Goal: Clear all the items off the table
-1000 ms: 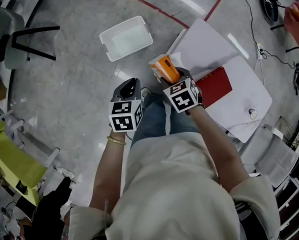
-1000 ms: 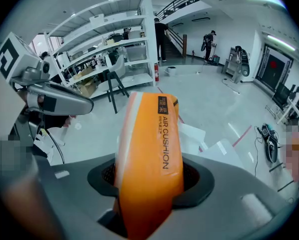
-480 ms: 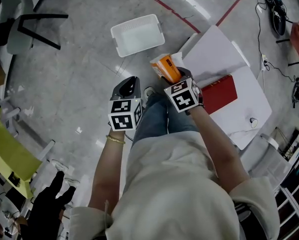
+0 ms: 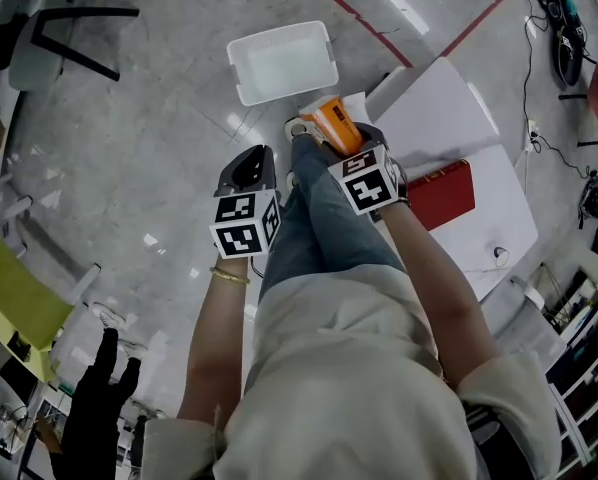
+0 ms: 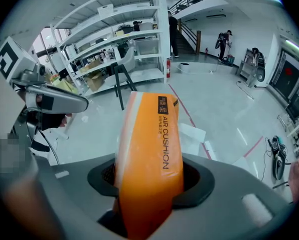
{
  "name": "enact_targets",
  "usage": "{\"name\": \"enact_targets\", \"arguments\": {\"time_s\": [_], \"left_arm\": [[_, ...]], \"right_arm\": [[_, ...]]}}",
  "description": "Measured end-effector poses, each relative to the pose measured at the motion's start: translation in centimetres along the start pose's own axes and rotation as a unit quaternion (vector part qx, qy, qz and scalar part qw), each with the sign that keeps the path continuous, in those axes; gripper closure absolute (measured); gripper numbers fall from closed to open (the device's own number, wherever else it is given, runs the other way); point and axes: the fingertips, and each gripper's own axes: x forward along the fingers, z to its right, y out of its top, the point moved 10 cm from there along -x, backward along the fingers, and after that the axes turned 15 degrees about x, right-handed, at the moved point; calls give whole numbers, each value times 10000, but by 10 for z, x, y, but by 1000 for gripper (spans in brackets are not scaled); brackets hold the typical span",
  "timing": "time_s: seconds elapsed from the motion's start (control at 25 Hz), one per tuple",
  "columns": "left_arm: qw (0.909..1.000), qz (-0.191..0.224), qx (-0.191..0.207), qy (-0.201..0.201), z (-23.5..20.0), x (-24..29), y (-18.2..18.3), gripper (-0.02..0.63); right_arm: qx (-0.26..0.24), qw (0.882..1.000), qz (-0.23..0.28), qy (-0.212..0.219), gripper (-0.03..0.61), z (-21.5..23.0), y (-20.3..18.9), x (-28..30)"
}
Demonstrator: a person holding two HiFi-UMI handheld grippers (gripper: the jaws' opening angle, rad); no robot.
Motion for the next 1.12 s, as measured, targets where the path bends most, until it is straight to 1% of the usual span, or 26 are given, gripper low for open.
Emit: {"name": "enact_targets", "arguments": {"time_s": [0.16, 0.28, 0.44, 0.8, 1.12], "left_arm": [[9998, -21, -68, 175, -19, 15, 9, 584], [9993, -42, -260, 261, -36, 33, 13, 584], [9986, -147, -413, 305, -49, 56, 13, 584], [9964, -211, -752, 345, -78, 121, 11, 584], [9960, -295, -783, 307, -102, 176, -2, 584]], "right_arm": [[8, 10000, -63, 17, 336, 8, 20, 22], [-33, 9999, -112, 28, 336, 15, 39, 41], [-92, 9997, -209, 107, 336, 18, 57, 67], [-246, 9988, -379, 198, 336, 27, 82, 134], [-201, 9987, -466, 102, 336, 47, 95, 201]]}}
